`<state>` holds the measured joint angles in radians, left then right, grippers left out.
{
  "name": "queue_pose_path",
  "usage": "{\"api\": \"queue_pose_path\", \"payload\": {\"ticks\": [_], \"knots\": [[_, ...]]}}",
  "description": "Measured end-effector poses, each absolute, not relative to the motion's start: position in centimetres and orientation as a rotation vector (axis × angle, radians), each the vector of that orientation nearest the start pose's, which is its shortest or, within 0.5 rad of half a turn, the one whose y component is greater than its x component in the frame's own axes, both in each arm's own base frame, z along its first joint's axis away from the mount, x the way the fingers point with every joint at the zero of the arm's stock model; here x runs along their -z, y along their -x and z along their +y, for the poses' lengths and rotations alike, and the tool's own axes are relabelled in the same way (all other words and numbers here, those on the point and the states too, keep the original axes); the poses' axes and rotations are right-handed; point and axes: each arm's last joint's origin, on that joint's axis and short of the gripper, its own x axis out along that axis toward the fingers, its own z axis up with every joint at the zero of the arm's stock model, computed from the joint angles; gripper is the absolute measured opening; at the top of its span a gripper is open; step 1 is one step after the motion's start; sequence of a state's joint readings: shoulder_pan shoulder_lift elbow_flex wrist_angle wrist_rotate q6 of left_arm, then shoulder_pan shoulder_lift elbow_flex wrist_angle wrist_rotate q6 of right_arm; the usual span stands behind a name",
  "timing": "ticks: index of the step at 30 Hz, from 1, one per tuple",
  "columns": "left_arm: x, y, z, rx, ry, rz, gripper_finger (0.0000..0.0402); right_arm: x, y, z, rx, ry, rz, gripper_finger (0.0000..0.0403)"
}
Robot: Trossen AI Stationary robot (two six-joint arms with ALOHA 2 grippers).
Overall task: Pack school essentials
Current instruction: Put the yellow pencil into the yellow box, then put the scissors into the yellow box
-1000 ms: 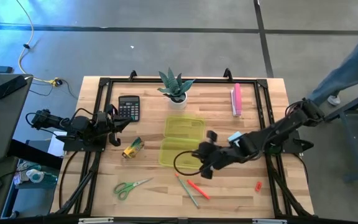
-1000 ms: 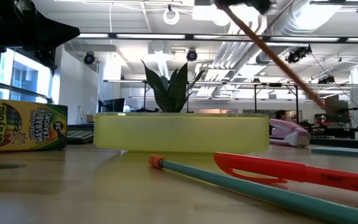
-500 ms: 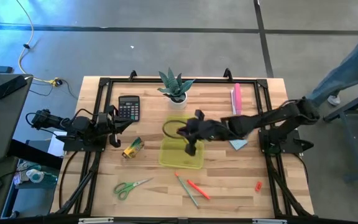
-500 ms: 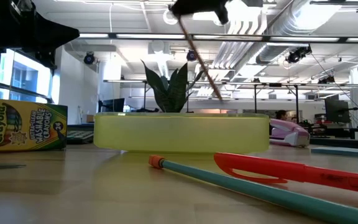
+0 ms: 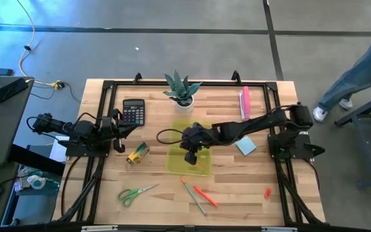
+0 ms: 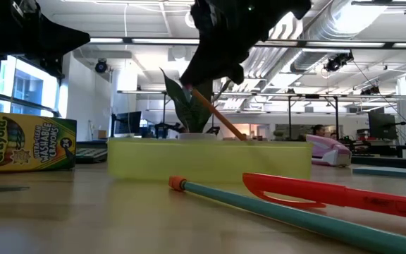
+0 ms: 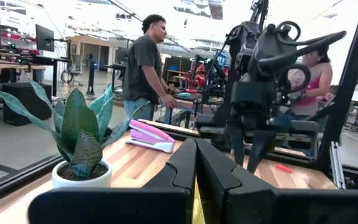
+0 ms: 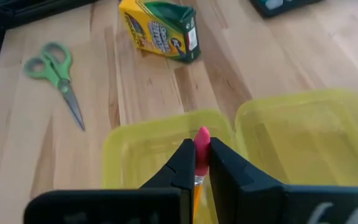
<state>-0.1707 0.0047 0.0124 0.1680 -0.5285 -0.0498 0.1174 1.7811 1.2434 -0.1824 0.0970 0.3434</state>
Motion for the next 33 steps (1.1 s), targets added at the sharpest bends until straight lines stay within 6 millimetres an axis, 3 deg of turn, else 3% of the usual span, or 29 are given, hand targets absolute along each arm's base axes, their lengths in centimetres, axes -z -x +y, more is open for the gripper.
{"api": "queue_pose_path", "payload": {"ticks": [8, 21, 33], "knots": [[-18.3, -9.3, -0.1, -0.354, 0.110, -0.175, 0.0000, -22.2, -38.7, 4.3, 0.088, -0.248, 0.721, 0.0022], [-18.3, -9.3, -0.1, -0.355, 0.110, -0.175, 0.0000, -22.2, -38.8, 4.7, -0.017, -0.230, 0.724, 0.0101], [-18.3, -9.3, -0.1, -0.352, 0.110, -0.175, 0.0000, -23.3, -38.1, 4.1, 0.013, -0.231, 0.728, 0.0105]]}}
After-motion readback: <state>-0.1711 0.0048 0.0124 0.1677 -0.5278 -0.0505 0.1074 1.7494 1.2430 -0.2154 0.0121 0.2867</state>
